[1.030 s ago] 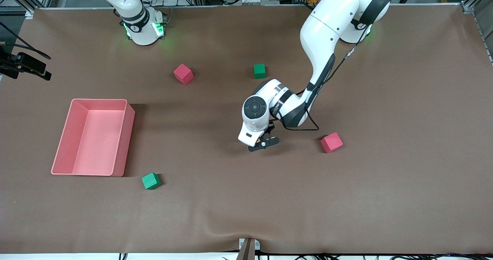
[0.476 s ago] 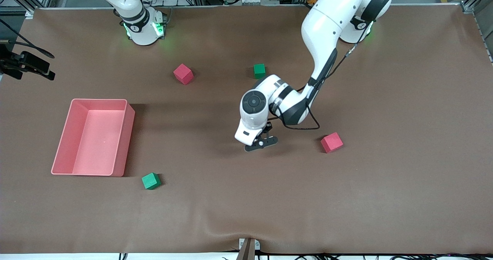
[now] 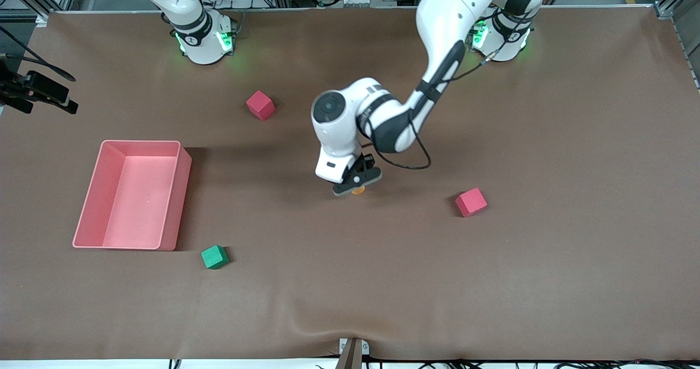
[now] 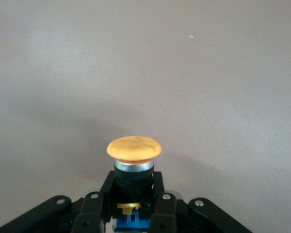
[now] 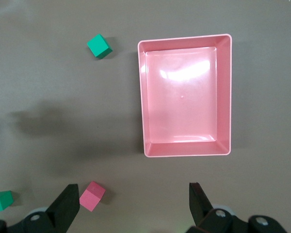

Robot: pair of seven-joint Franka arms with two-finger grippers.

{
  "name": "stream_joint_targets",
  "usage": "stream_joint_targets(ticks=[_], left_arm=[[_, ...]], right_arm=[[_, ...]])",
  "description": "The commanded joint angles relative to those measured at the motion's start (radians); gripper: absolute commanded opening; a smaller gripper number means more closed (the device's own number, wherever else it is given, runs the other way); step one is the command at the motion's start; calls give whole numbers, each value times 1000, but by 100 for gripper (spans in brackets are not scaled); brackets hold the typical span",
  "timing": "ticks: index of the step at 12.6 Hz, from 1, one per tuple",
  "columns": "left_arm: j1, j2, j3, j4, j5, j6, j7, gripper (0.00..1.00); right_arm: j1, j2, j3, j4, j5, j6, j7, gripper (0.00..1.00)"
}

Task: Place and upright button with both arms
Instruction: 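Lower the button upright onto the table with the left gripper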

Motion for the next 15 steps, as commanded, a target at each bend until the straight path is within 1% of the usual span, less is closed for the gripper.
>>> stream_joint_targets(ticks=[1,2,3,4,7,9,10,11,12,13,15], left_arm=[[-77,-4,19,-15,215,-39,-265,0],[-109,16,20,-16,286,-40,-368,0],[-129,25,20,-22,346,-42,-428,0],[-137,25,20,-24,380,-45,-450,0],[-181,25,22,-19,411,-178,-522,0],[-212,27,22,-19,414,-293,-605,0],[-227,33,22,-19,415,-318,-645,0],[-259,44,28,-21,449,-356,-680,0],[-294,65,32,-19,519,-417,-714,0],[-319,89,33,-19,559,-453,-748,0],[-327,107,33,-19,573,-461,-795,0]], right_arm=[[-14,12,0,43,21,-20,10,100],[-11,10,3,43,8,-21,8,100],[-15,9,-1,43,-2,-26,8,100],[-38,9,-3,43,-2,-53,7,100],[-63,9,-7,46,-3,-61,8,100],[-91,1,-7,55,1,-64,5,100],[-92,-1,-6,61,1,-80,8,100],[-92,-2,-7,84,0,-122,8,100],[-98,-1,-9,103,-2,-156,7,100],[-115,3,-6,101,1,-158,1,100],[-126,7,-6,98,-2,-155,-2,100]])
